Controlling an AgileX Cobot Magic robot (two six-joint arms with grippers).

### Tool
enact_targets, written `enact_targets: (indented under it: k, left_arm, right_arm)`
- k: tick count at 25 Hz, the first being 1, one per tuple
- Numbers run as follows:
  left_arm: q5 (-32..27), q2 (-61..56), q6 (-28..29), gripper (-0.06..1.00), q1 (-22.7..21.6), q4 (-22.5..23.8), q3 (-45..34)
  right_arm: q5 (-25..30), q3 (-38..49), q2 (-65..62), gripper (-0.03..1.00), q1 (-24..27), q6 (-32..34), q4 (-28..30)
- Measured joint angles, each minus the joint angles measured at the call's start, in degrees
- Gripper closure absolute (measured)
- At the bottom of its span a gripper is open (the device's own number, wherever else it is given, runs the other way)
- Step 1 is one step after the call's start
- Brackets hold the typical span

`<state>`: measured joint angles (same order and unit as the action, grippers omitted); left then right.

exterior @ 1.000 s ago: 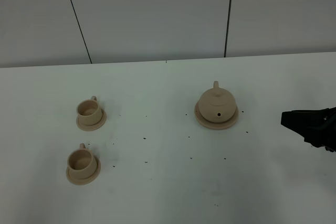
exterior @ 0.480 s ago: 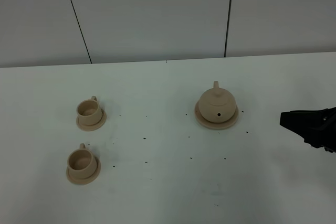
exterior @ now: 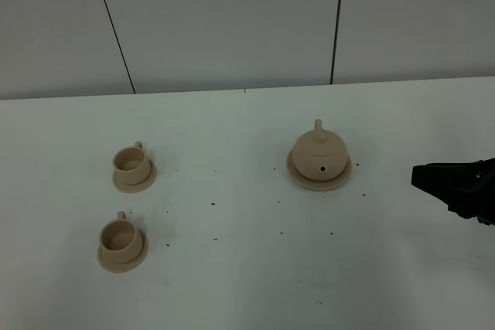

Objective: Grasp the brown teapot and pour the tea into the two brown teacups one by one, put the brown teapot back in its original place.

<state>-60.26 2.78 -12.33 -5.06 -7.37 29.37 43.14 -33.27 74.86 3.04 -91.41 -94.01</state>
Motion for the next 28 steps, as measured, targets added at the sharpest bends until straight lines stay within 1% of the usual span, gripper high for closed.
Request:
enact_targets:
  k: [4,9,15,18,21,24,28]
  left_arm:
    - [-0.1,0.0,-0.1,0.71,0.0,0.0,0.0]
    - [-0.1,0.0,-0.1,0.69,0.0,0.0,0.0]
    - [-0.1,0.0,0.0,0.59,0.0,0.0,0.0]
    - [-0.1,0.0,0.0,0.56,0.0,0.0,0.0]
    - [-0.1,0.0,0.0,0.56,0.0,0.0,0.0]
    - [-0.1,0.0,0.0,0.56,0.0,0.0,0.0]
    - [-0.1,0.0,0.0,0.56,0.0,0.0,0.0]
  right_arm:
    - [0.3,0.0,0.0,0.72,0.0,0.0,0.1]
    - [2.1,0.0,0.0,0.72,0.0,0.0,0.1]
    - [2.4,0.0,0.0,0.72,0.0,0.0,0.1]
    - [2.5,0.0,0.0,0.72,0.0,0.1,0.0]
    - [2.7,0.0,0.0,0.72,0.0,1.3,-0.7]
    - [2.8,-0.2,0.0,0.72,0.0,1.8,-3.2]
    - [3.1,-4.1,0.1,0.72,0.0,3.6,-1.9]
